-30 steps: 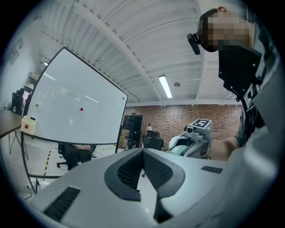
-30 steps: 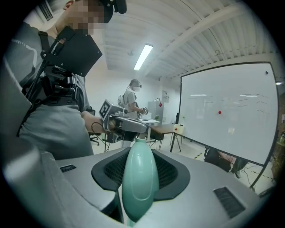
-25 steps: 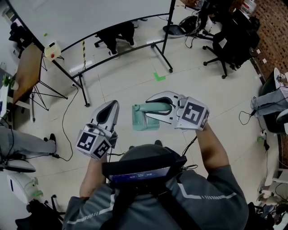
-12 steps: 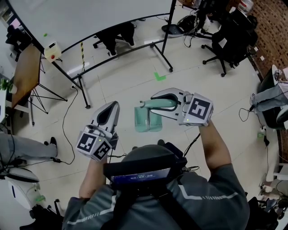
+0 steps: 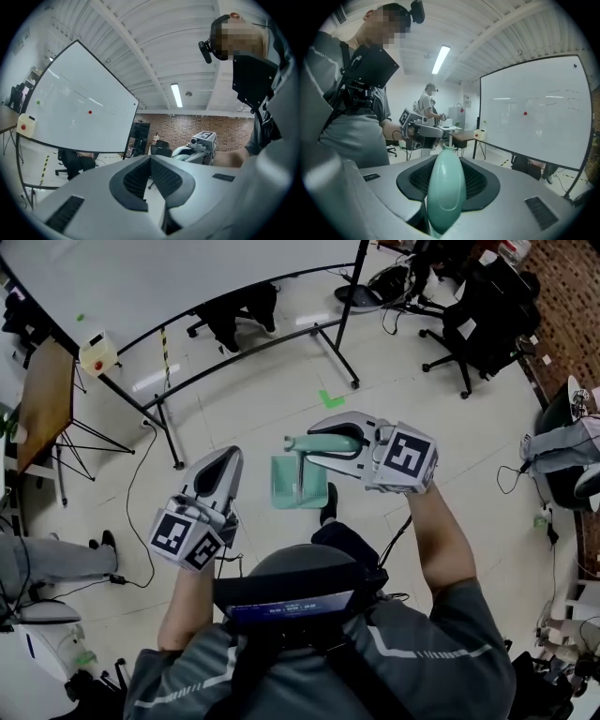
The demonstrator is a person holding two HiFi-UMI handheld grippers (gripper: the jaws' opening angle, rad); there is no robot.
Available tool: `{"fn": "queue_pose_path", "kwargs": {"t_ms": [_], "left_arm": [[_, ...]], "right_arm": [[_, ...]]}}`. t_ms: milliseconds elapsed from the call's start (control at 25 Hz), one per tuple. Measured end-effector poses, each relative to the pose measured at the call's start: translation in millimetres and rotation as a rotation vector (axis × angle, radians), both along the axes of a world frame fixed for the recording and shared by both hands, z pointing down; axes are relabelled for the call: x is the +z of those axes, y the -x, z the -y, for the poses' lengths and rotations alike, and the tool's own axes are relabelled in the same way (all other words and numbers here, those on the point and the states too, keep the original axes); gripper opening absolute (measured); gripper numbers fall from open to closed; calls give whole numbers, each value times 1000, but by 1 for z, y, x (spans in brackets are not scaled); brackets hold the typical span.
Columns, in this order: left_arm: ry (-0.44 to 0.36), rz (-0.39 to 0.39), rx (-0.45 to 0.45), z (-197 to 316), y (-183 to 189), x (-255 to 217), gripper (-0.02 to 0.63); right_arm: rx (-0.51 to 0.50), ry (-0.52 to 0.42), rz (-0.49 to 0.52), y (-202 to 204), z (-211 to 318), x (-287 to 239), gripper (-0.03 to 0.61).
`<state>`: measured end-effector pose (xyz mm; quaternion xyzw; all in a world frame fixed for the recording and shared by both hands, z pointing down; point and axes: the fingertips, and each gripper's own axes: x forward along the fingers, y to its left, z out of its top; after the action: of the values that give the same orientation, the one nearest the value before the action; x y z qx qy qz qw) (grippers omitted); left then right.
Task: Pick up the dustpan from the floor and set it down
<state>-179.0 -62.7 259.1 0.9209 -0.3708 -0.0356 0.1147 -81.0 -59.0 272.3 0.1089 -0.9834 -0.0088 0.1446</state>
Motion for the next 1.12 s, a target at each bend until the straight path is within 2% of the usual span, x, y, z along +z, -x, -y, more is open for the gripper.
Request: {"fn": "queue_pose_path", "kwargs": {"t_ms": [320,480,600,720,880,1120], "left_arm": [[6,22,-178,143,-44,5,23],[14,41,-270,202,-65,2,23],[33,55,-317,240,-74,5,23],[60,82,-330,274,-72,23,23],[89,52,-306,301,-62,46,23],[99,66,-281,331,-52,66,23]], "right_arm": [[-136,-34,-30,-36,123,10,161],[-214,-49,-56,-56,176,13,161],[-236,-51,-58,-68,220,17,161],[-239,-47,-65,-67,263,35,161],[-202,-37,-78,-60,306,60,161],[-145,-22,-67,-60,348,76,161]]}}
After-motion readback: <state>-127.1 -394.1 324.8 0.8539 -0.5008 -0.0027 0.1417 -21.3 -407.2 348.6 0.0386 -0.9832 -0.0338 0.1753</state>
